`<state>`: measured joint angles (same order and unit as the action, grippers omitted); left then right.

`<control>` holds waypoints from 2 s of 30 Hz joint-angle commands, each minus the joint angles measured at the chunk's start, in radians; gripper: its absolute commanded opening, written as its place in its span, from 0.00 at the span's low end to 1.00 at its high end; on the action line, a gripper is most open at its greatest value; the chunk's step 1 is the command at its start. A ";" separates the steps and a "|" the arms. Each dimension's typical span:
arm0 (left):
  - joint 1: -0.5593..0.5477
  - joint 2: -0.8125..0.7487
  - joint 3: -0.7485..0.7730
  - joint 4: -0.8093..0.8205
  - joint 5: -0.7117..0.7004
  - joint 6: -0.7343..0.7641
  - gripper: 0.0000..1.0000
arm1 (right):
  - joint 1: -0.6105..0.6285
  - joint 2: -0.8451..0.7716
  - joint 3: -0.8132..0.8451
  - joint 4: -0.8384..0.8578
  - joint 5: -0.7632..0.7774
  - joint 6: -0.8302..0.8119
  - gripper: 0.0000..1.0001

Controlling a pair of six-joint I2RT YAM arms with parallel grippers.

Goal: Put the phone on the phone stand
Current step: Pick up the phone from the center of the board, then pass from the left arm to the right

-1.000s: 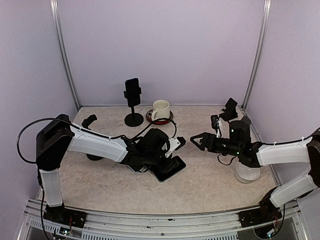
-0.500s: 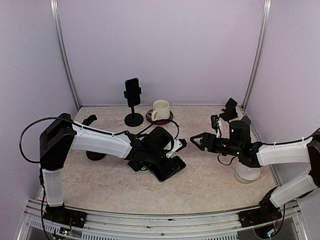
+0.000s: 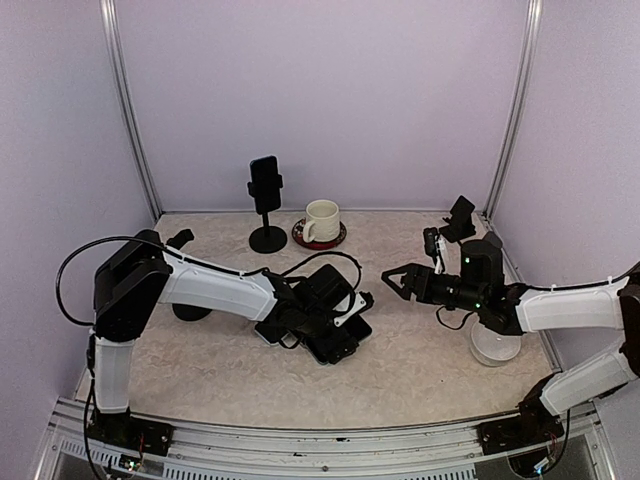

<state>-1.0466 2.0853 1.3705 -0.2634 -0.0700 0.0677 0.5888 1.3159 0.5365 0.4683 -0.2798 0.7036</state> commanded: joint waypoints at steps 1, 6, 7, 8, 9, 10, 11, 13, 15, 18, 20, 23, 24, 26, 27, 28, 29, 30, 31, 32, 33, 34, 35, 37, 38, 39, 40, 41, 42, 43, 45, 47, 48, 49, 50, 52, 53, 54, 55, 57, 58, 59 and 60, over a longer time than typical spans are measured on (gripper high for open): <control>-0.013 0.041 0.044 -0.053 -0.033 -0.005 0.97 | 0.006 -0.021 -0.001 -0.001 0.012 -0.008 0.80; -0.016 0.071 0.068 -0.092 -0.021 0.001 0.87 | 0.006 -0.017 0.003 0.002 0.007 -0.006 0.80; -0.016 0.071 0.068 -0.091 -0.013 0.002 0.84 | 0.006 -0.018 0.002 0.002 0.006 -0.006 0.80; -0.015 0.071 0.068 -0.092 -0.009 0.001 0.81 | 0.006 -0.019 0.002 0.002 0.005 -0.006 0.80; -0.015 0.071 0.068 -0.092 -0.007 -0.001 0.79 | 0.006 -0.020 0.002 0.001 0.006 -0.006 0.80; -0.015 0.071 0.070 -0.092 -0.006 -0.001 0.75 | 0.006 -0.021 0.002 0.001 0.007 -0.007 0.80; -0.015 0.071 0.070 -0.093 -0.009 -0.001 0.72 | 0.006 -0.022 0.002 -0.001 0.008 -0.006 0.80; -0.014 0.065 0.071 -0.093 -0.014 -0.001 0.63 | 0.006 -0.023 0.001 -0.001 0.006 -0.007 0.80; -0.015 0.059 0.073 -0.090 -0.014 -0.001 0.55 | 0.006 -0.023 0.001 -0.001 0.005 -0.006 0.80; -0.015 0.046 0.073 -0.085 -0.020 -0.002 0.50 | 0.006 -0.023 0.001 0.001 0.001 -0.004 0.80; -0.015 0.029 0.068 -0.071 -0.023 -0.001 0.47 | 0.006 -0.023 -0.002 0.005 -0.002 -0.001 0.80; -0.016 -0.008 0.048 -0.031 -0.028 -0.004 0.44 | 0.006 -0.022 -0.007 0.012 -0.007 0.006 0.80; -0.016 -0.022 0.039 -0.015 -0.030 -0.004 0.43 | 0.006 -0.021 -0.007 0.017 -0.007 0.008 0.80; -0.016 -0.053 0.018 0.027 -0.033 -0.008 0.40 | 0.006 -0.017 -0.010 0.026 -0.013 0.014 0.80; -0.016 -0.070 0.008 0.045 -0.034 -0.010 0.39 | 0.006 -0.015 -0.012 0.031 -0.017 0.018 0.80; -0.016 -0.081 -0.002 0.063 -0.034 -0.012 0.38 | 0.006 -0.011 -0.013 0.037 -0.017 0.021 0.80; -0.016 -0.098 -0.012 0.087 -0.032 -0.013 0.38 | 0.006 -0.007 -0.015 0.041 -0.020 0.022 0.80; -0.017 -0.109 -0.022 0.104 -0.030 -0.015 0.37 | 0.006 -0.002 -0.016 0.046 -0.021 0.025 0.80; -0.017 -0.119 -0.031 0.118 -0.025 -0.017 0.36 | 0.006 0.003 -0.018 0.052 -0.024 0.028 0.80; -0.016 -0.127 -0.037 0.129 -0.021 -0.021 0.36 | 0.006 0.009 -0.020 0.059 -0.026 0.031 0.80; -0.018 -0.135 -0.043 0.141 -0.016 -0.023 0.36 | 0.008 0.014 -0.022 0.067 -0.028 0.034 0.80; -0.018 -0.141 -0.047 0.149 -0.011 -0.026 0.36 | 0.008 0.023 -0.024 0.075 -0.028 0.042 0.80; -0.018 -0.146 -0.052 0.155 -0.010 -0.029 0.36 | 0.010 0.030 -0.025 0.083 -0.030 0.046 0.80; -0.019 -0.157 -0.059 0.170 -0.007 -0.032 0.36 | 0.015 0.047 -0.026 0.103 -0.033 0.055 0.80; -0.020 -0.162 -0.062 0.177 -0.008 -0.035 0.36 | 0.017 0.055 -0.026 0.110 -0.032 0.059 0.80; -0.021 -0.168 -0.066 0.184 -0.008 -0.037 0.36 | 0.020 0.063 -0.024 0.119 -0.031 0.063 0.80; -0.021 -0.175 -0.069 0.191 -0.007 -0.041 0.36 | 0.025 0.074 -0.023 0.125 -0.027 0.068 0.80; -0.021 -0.182 -0.074 0.199 -0.006 -0.044 0.36 | 0.029 0.082 -0.019 0.132 -0.024 0.072 0.80; -0.021 -0.190 -0.079 0.208 -0.003 -0.049 0.36 | 0.035 0.091 -0.016 0.137 -0.018 0.076 0.80; -0.021 -0.199 -0.084 0.218 -0.002 -0.055 0.36 | 0.040 0.100 -0.012 0.141 -0.011 0.078 0.80; -0.021 -0.218 -0.096 0.239 0.009 -0.065 0.36 | 0.051 0.118 -0.003 0.150 0.005 0.083 0.80; -0.021 -0.236 -0.106 0.259 0.024 -0.074 0.36 | 0.060 0.136 0.004 0.160 0.015 0.089 0.80; -0.020 -0.245 -0.110 0.268 0.036 -0.077 0.36 | 0.065 0.145 0.007 0.167 0.021 0.094 0.80; -0.021 -0.249 -0.110 0.271 0.044 -0.080 0.36 | 0.068 0.155 0.010 0.174 0.022 0.097 0.80; -0.021 -0.254 -0.110 0.274 0.054 -0.083 0.36 | 0.072 0.166 0.013 0.182 0.023 0.103 0.80; -0.022 -0.260 -0.112 0.280 0.064 -0.088 0.36 | 0.082 0.189 0.026 0.196 0.028 0.108 0.79; -0.024 -0.262 -0.115 0.285 0.067 -0.090 0.36 | 0.087 0.200 0.035 0.202 0.028 0.111 0.80; -0.025 -0.264 -0.119 0.291 0.069 -0.091 0.36 | 0.092 0.212 0.043 0.209 0.028 0.116 0.80; -0.026 -0.264 -0.121 0.293 0.070 -0.092 0.36 | 0.095 0.225 0.052 0.216 0.026 0.119 0.79; -0.027 -0.262 -0.119 0.294 0.073 -0.093 0.36 | 0.102 0.248 0.069 0.234 0.022 0.130 0.79; -0.027 -0.260 -0.120 0.294 0.076 -0.094 0.36 | 0.105 0.260 0.077 0.244 0.018 0.135 0.78; -0.029 -0.260 -0.122 0.294 0.076 -0.094 0.36 | 0.108 0.269 0.087 0.250 0.014 0.140 0.77; -0.029 -0.259 -0.121 0.294 0.076 -0.094 0.36 | 0.113 0.282 0.094 0.257 0.011 0.142 0.77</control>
<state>-1.0641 1.8606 1.2606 -0.0299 -0.0147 -0.0170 0.6827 1.5593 0.5838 0.6575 -0.2668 0.8211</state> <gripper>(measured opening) 0.717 0.778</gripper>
